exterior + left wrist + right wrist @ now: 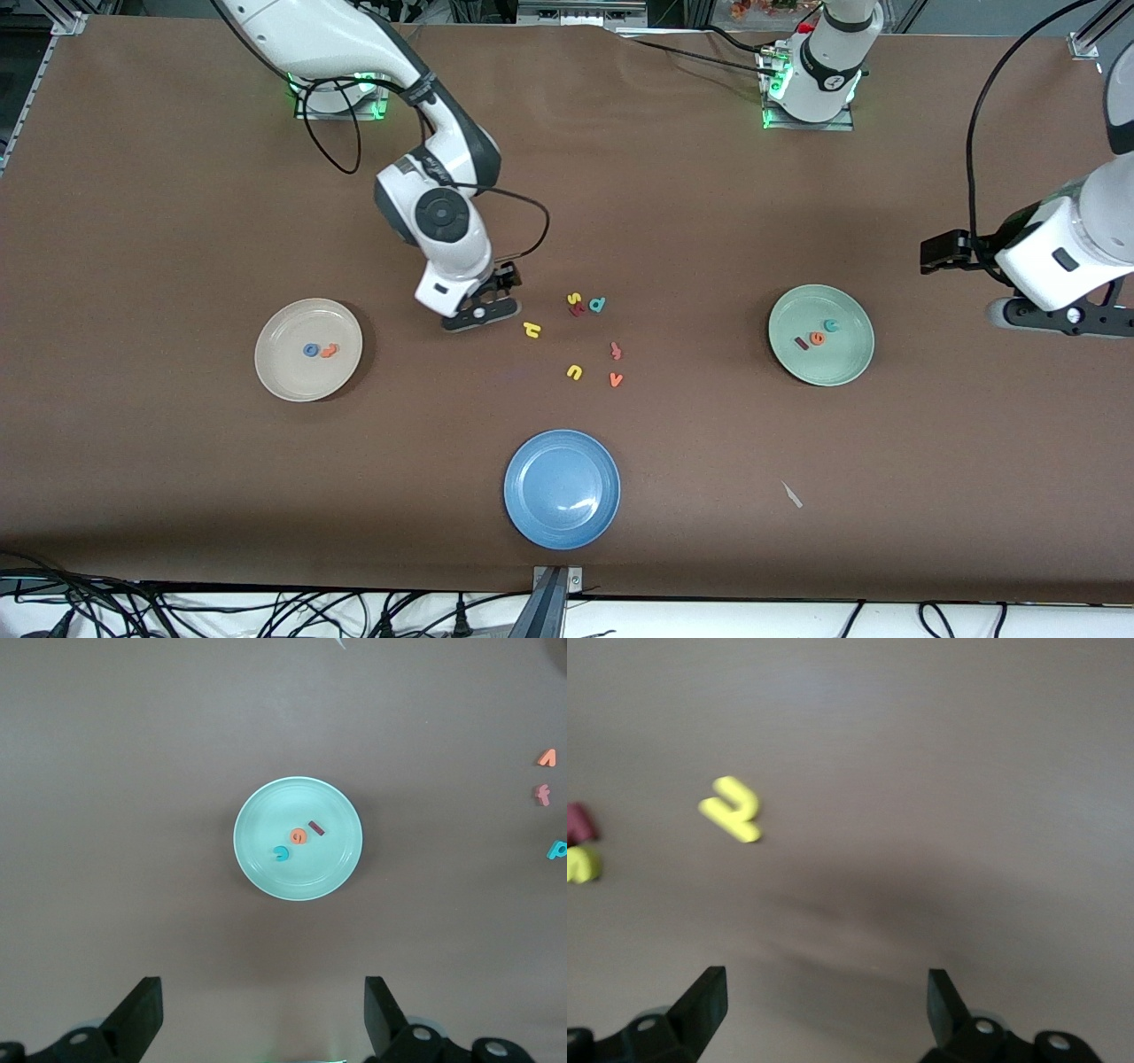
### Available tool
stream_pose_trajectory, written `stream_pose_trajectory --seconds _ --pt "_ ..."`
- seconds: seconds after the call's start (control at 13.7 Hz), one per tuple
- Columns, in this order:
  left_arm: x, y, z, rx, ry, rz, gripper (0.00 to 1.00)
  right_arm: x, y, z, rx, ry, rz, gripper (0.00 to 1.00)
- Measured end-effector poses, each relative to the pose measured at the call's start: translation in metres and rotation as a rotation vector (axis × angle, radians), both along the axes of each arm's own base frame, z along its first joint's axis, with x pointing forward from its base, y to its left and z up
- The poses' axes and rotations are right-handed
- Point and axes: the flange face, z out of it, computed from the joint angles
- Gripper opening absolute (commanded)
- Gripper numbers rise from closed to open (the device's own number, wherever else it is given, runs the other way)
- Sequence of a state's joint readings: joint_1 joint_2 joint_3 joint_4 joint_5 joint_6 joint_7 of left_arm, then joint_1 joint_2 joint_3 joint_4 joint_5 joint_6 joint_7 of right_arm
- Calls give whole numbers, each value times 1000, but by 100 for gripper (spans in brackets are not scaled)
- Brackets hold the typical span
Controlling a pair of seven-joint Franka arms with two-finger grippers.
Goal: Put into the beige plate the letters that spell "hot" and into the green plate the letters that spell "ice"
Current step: 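Return the left arm to rest while the right gripper reaches the yellow letter, then grasp the yellow letter with the right gripper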
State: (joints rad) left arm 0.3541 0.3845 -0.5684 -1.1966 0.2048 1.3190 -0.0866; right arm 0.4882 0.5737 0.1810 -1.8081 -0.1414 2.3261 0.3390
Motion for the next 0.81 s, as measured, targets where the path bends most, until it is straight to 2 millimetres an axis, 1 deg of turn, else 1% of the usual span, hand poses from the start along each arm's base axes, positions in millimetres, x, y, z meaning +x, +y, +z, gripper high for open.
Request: stream_pose_trajectory --seconds 0.07,0.22,0.44,0.59,0.81 --pt "0 3 0 -3 1 3 100 -2 10 -1 1 -6 67 100" --pt "0 3 0 -3 1 3 100 0 22 -4 8 -13 190 100" --pt "0 2 0 -4 0 1 100 10 27 -10 18 -13 354 100" --pt "0 2 0 -4 0 1 100 16 30 -16 24 -13 413 100" --pt "0 1 0 -5 0 -1 100 21 44 -26 35 -17 455 100"
